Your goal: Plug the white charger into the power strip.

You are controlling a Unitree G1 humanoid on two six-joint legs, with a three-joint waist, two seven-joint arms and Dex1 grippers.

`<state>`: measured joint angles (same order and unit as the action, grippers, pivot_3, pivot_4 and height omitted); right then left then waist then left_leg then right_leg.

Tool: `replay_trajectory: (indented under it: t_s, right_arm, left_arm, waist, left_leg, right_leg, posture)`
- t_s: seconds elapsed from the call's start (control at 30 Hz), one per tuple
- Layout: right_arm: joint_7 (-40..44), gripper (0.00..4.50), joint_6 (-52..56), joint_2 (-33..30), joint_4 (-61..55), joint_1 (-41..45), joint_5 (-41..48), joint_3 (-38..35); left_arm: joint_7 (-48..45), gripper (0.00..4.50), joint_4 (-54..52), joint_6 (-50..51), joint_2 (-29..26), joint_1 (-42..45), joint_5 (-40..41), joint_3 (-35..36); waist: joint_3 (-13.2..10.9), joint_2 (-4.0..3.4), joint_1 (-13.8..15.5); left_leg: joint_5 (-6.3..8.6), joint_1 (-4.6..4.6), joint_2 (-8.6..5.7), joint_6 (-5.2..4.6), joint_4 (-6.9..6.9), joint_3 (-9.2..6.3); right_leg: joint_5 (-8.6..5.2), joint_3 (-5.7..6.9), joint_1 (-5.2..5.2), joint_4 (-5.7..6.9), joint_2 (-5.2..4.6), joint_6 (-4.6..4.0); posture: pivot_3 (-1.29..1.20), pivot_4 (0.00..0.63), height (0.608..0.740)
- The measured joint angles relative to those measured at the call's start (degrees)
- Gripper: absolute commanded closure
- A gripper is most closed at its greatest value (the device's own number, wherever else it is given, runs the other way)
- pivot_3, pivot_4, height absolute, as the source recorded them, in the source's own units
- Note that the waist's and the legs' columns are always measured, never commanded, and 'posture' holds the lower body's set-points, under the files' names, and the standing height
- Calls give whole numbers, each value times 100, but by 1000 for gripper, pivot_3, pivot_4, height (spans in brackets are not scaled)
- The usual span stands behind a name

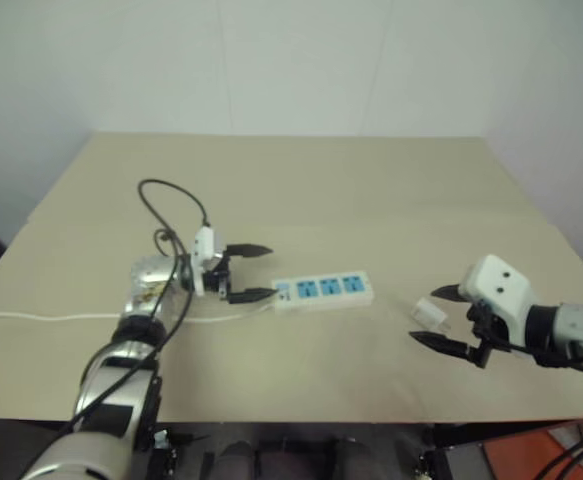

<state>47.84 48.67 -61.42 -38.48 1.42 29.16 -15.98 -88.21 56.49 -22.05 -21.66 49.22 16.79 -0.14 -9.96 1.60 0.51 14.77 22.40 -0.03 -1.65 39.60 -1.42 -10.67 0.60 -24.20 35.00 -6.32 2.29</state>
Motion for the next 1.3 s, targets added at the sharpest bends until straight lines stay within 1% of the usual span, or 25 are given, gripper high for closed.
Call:
replay_trajectory:
  t_s: [0.13, 0.27, 0.37, 0.57, 0.97, 1.23, 1.3]
  right_arm:
    - [-219, 20, 379, 71, -525, -212, 170, -134]
    - [-463, 20, 748, 390, -851, -388, 468, -566]
    - [-575, 20, 942, 391, -1081, -507, 577, -784]
    - [-723, 20, 1173, 410, -1281, -645, 726, -993]
    - [-801, 20, 1265, 405, -1336, -764, 762, -1000]
    - [-916, 20, 1266, 368, -1277, -525, 761, -882]
    - [-930, 0, 1260, 343, -1241, -428, 750, -784]
  left_arm:
    - [-233, 0, 603, -157, 272, 195, -186, -3]
    - [-125, 0, 986, -432, 414, 211, -475, -8]
    - [127, 0, 1170, -668, 500, 220, -696, -8]
    - [611, 0, 1439, -940, 668, 220, -988, 9]
    - [651, 0, 1604, -892, 729, 215, -1015, 232]
    - [857, 0, 1641, -958, 685, 170, -1251, 216]
    - [903, 408, 1665, -965, 715, 152, -1310, 204]
  waist:
    - [0, 0, 12]
    - [0, 1, 19]
    - [0, 1, 18]
    - [0, 1, 16]
    - [0, 1, 16]
    - [0, 2, 17]
    - [0, 2, 17]
  left_leg:
    - [6, 6, 0, -11, 10, -2]
    - [6, 6, 0, -11, 15, -3]
    - [6, 4, 0, -11, 15, -5]
    - [6, 5, 0, -11, 14, -4]
    - [6, 3, 0, -11, 15, -4]
    - [6, 3, 0, -11, 15, -4]
    - [6, 4, 0, -11, 14, -4]
  right_leg:
    - [0, 2, 1, -1, 0, 1]
    - [0, 3, 1, 2, -1, 1]
    - [0, 4, 3, 2, 0, 1]
    - [0, 4, 2, 2, 0, 2]
    - [0, 3, 3, 2, -1, 3]
    - [0, 3, 4, 1, -1, 3]
    - [0, 4, 3, 1, -1, 3]
  posture:
    - [0, 150, 740]
    - [0, 150, 740]
    - [0, 150, 740]
    - [0, 150, 740]
    - [0, 150, 740]
    - [0, 150, 740]
    - [0, 150, 740]
